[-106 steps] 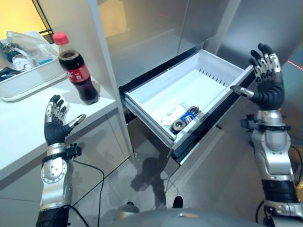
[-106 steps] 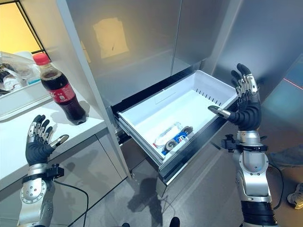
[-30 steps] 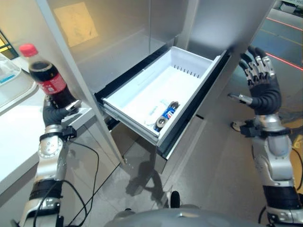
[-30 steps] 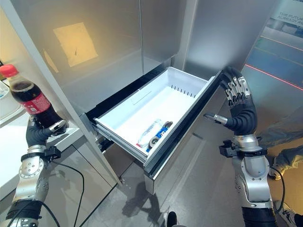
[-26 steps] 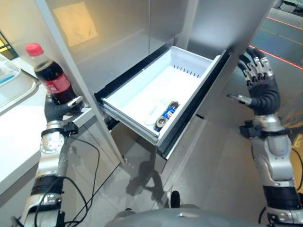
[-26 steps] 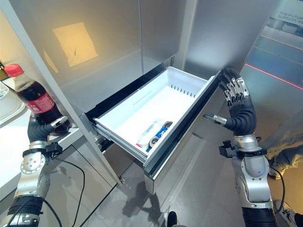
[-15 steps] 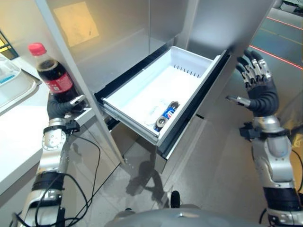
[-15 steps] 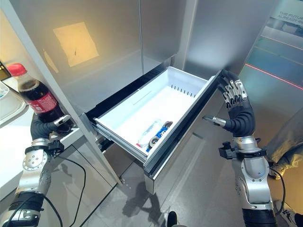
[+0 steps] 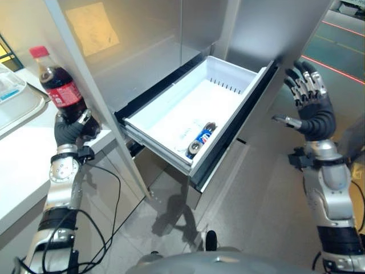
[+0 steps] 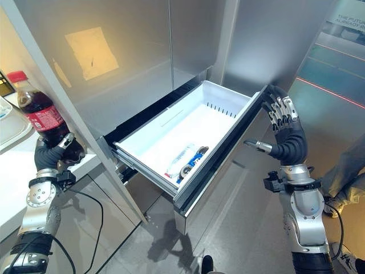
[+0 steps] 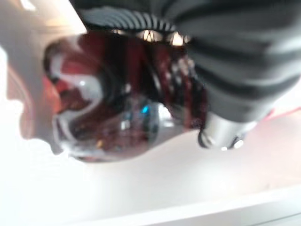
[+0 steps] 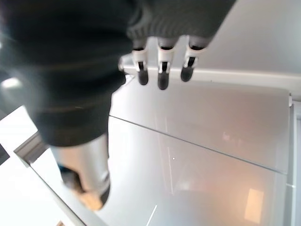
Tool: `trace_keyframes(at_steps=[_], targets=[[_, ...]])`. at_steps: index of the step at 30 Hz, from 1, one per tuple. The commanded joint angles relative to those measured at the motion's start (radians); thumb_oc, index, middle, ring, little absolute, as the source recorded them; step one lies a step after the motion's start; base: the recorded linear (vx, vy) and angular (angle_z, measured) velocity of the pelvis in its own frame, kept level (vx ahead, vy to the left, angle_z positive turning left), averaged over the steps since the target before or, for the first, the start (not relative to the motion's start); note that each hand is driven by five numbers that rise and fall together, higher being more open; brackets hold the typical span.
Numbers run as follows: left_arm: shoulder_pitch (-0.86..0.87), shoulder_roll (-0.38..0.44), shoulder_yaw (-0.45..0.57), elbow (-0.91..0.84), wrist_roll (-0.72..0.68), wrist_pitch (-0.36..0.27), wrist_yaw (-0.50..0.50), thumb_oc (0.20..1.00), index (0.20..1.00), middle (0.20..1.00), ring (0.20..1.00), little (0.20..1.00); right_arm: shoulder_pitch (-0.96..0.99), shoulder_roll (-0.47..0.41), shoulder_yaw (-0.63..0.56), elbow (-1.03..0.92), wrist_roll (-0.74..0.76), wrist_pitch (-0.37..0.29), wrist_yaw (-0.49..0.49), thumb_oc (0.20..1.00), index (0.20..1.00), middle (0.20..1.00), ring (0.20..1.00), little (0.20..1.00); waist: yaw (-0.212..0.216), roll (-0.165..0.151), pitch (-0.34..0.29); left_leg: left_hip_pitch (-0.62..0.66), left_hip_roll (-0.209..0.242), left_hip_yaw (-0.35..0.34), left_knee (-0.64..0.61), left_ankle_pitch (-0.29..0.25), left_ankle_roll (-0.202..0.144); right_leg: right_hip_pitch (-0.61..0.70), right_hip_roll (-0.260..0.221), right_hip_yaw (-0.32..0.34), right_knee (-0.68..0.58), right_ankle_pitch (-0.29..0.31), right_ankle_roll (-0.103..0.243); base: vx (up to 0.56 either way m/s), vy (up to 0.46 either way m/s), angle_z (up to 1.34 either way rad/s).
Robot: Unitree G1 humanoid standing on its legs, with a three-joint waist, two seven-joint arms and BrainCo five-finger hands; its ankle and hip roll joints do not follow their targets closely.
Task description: Take the drinks into the refrigerator
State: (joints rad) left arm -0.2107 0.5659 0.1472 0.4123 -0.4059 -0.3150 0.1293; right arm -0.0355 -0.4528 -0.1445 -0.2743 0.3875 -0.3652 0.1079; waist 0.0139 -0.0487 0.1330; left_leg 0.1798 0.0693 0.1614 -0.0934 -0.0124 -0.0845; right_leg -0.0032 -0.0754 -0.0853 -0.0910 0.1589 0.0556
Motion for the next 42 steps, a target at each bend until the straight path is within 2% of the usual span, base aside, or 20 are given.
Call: trace_keyframes(at_steps=[1, 15, 16, 18, 28, 42], targets=[[-0.091, 0.006, -0.022, -0.002, 0.040, -0.045, -0.023, 0.200, 0.200, 0.200, 0.200, 0.200, -0.040, -0.019, -0.048, -0.106, 0.033, -0.034, 0.001, 1.000, 1.000, 1.000, 1.000, 1.000, -0.021, 0.014, 0.020, 0.014, -0.043, -0.052, 0.006, -0.078, 0.069, 0.066, 0.004, 0.002, 0.124, -0.151, 0.047, 0.00, 0.000, 0.00], [0.037, -0.087, 0.039, -0.190, -0.084, -0.075, -0.077, 0.200, 0.200, 0.200, 0.200, 0.200, -0.036, -0.003, -0.059, -0.079, 0.001, -0.034, -0.008, 1.000, 1.000, 1.000, 1.000, 1.000, -0.002, 0.011, 0.024, 0.012, -0.044, -0.057, 0.007, -0.080, 0.073, 0.065, 0.004, -0.002, 0.130, -0.158, 0.044, 0.00, 0.000, 0.00], [0.050, -0.099, 0.043, -0.224, -0.107, -0.079, -0.090, 0.200, 0.200, 0.200, 0.200, 0.200, -0.031, 0.001, -0.063, -0.065, -0.009, -0.032, -0.013, 1.000, 1.000, 1.000, 1.000, 1.000, 0.002, 0.009, 0.025, 0.006, -0.045, -0.057, 0.006, -0.067, 0.073, 0.059, 0.002, -0.003, 0.130, -0.148, 0.041, 0.00, 0.000, 0.00], [0.065, -0.105, 0.050, -0.240, -0.116, -0.078, -0.098, 0.200, 0.200, 0.200, 0.200, 0.200, -0.028, 0.004, -0.064, -0.055, -0.010, -0.031, -0.014, 1.000, 1.000, 1.000, 1.000, 1.000, 0.003, 0.010, 0.021, 0.010, -0.044, -0.060, 0.007, -0.078, 0.073, 0.065, 0.002, -0.003, 0.129, -0.158, 0.043, 0.02, 0.001, 0.00], [0.179, -0.130, 0.052, -0.453, -0.237, -0.073, -0.269, 0.200, 0.200, 0.200, 0.200, 0.200, -0.025, -0.015, -0.089, 0.050, -0.028, -0.014, -0.015, 1.000, 1.000, 1.000, 1.000, 1.000, 0.027, 0.005, 0.018, 0.004, -0.045, -0.071, 0.008, -0.065, 0.074, 0.069, -0.001, -0.018, 0.129, -0.150, 0.039, -0.01, -0.002, 0.00], [0.212, -0.130, -0.009, -0.620, -0.334, -0.050, -0.394, 0.200, 0.200, 0.200, 0.200, 0.200, -0.079, -0.073, -0.027, 0.113, 0.022, 0.013, 0.039, 1.000, 1.000, 1.000, 1.000, 1.000, 0.042, 0.002, 0.014, 0.011, -0.041, -0.076, 0.009, -0.078, 0.074, 0.081, -0.001, -0.025, 0.129, -0.159, 0.039, 0.00, -0.003, 0.00]])
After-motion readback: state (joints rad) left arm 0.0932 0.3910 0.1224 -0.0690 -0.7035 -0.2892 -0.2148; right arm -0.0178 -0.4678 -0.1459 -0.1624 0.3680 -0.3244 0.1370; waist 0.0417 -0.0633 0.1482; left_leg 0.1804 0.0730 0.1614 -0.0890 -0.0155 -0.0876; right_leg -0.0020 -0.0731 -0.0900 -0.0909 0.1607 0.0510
